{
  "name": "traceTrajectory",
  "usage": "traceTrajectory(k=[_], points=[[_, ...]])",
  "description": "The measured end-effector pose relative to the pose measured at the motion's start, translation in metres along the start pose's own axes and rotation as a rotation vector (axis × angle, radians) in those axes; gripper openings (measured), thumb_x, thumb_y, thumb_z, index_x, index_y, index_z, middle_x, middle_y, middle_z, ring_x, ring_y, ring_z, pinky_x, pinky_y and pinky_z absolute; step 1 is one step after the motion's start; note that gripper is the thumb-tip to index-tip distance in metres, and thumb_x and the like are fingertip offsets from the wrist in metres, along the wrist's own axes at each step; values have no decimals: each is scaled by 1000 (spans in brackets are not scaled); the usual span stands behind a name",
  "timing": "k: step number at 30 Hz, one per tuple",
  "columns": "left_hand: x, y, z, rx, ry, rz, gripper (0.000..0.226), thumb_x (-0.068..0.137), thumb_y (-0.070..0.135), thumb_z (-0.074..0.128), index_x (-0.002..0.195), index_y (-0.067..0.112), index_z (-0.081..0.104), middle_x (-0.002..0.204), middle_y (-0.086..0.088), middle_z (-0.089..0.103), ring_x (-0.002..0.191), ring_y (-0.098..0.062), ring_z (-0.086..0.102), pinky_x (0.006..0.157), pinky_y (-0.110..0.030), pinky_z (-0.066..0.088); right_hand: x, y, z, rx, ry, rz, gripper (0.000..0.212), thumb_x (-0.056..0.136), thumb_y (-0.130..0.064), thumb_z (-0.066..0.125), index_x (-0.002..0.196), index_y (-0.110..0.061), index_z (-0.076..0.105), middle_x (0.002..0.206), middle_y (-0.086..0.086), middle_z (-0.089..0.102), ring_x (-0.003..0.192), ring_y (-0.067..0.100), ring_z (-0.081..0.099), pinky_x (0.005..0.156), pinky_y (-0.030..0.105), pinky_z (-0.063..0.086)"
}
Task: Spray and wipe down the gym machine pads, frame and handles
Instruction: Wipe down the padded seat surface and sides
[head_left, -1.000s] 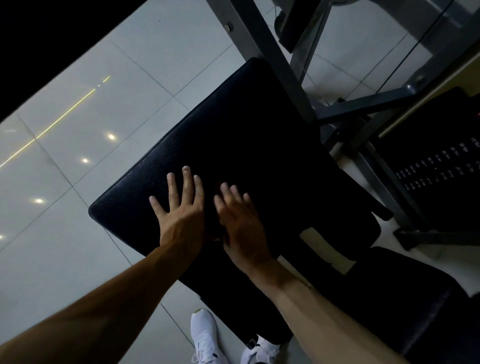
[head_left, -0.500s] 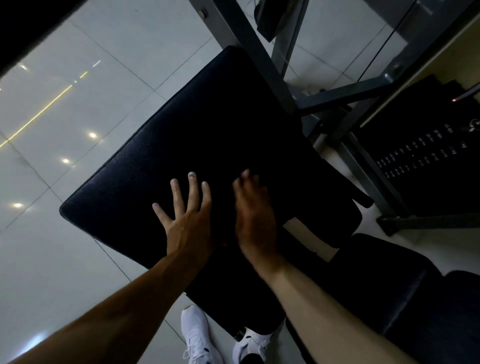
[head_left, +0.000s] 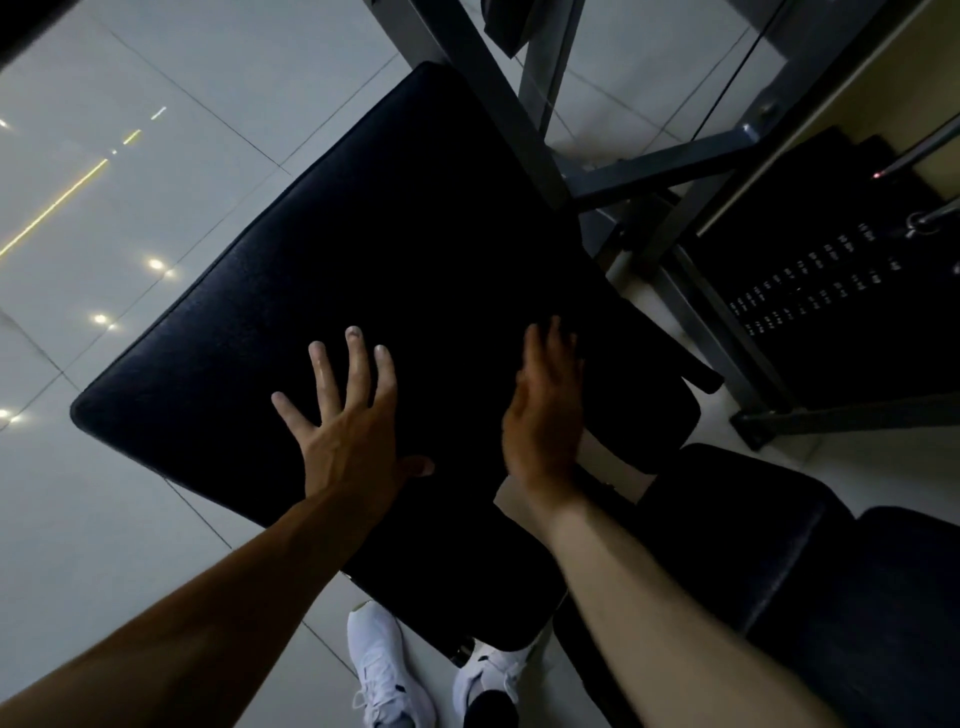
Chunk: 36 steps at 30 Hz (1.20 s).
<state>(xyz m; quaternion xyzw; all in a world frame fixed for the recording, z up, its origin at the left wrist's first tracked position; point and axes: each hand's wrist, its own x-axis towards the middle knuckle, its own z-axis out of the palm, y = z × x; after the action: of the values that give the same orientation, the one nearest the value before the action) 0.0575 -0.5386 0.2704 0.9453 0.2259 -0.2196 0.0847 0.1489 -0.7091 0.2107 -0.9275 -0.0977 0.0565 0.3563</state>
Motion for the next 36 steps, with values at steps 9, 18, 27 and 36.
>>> traceTrajectory(k=[9, 18, 27, 36], points=[[-36, -12, 35, 73, 100, 128, 140, 57, 63, 90, 164, 19, 12, 171, -12, -11, 156, -39, -15, 112, -80, 5, -59, 28, 1, -89, -154, -411, 68, 95, -6, 43, 161, -18, 32, 170, 9, 23, 159, 28, 16, 128, 48, 20], [-38, -7, 39, 112, 65, 100, 143, 60, 68, 86, 165, 23, -1, 169, -8, -23, 153, -36, -27, 114, -77, -4, -83, 6, 17, 45, 49, -31, 58, 105, -11, 46, 161, -12, 32, 173, 8, 16, 160, 26, 10, 125, 53, 28], [-55, -46, 32, 92, 172, 139, 135, 59, 55, 93, 163, 12, 18, 171, -17, -4, 157, -39, -5, 120, -69, 16, -51, 7, 10, -87, -117, -434, 56, 100, -7, 36, 156, -9, 43, 168, 14, 29, 156, 34, 24, 122, 54, 32], [-66, -81, 10, -13, 180, -110, 118, 78, 35, 86, 163, 10, 8, 171, -12, -12, 157, -35, -12, 121, -70, 15, -105, -73, 69, -105, -154, -721, 54, 97, -1, 58, 149, -13, 54, 161, 10, 43, 153, 35, 33, 123, 48, 34]])
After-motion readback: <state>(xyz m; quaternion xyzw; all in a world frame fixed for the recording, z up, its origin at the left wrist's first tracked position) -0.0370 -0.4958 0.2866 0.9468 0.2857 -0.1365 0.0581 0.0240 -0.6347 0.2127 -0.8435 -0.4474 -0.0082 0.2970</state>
